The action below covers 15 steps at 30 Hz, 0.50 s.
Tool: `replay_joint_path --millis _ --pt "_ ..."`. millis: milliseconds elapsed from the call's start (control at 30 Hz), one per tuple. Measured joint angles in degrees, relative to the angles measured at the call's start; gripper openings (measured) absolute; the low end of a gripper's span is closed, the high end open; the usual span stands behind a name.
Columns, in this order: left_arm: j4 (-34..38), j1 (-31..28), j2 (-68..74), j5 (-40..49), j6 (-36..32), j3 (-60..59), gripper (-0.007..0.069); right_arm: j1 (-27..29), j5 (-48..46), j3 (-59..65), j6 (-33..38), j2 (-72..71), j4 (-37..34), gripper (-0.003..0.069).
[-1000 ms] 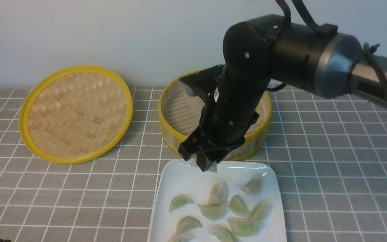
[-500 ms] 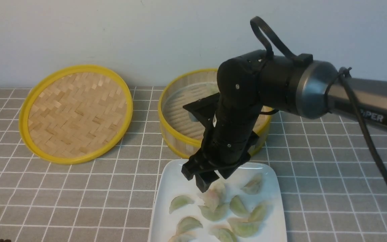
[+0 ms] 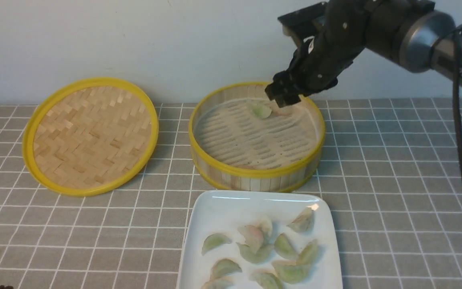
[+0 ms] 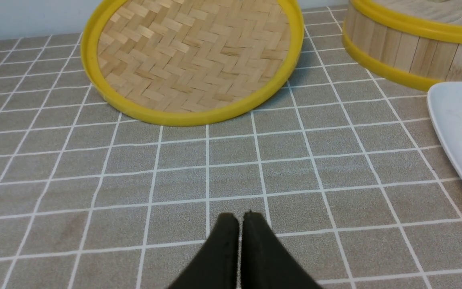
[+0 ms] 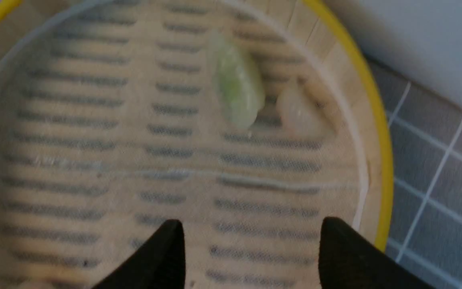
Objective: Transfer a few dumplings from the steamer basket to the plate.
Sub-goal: Use the right arm to grab a dumpling from inside the steamer
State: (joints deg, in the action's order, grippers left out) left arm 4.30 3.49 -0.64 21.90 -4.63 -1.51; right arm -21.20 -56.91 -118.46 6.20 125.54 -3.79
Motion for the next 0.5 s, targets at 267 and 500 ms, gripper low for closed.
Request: replay_joint_path --millis 267,500 --pt "0.00 0.00 0.00 0.00 0.00 0.00 -0.0005 2.07 -3.98 -18.07 10.49 15.01 -4.45 0.0401" --pt "0.00 0.00 0.00 0.00 0.00 0.00 -0.0005 2.12 -2.47 -25.86 12.33 23.26 -2.78 0.0401"
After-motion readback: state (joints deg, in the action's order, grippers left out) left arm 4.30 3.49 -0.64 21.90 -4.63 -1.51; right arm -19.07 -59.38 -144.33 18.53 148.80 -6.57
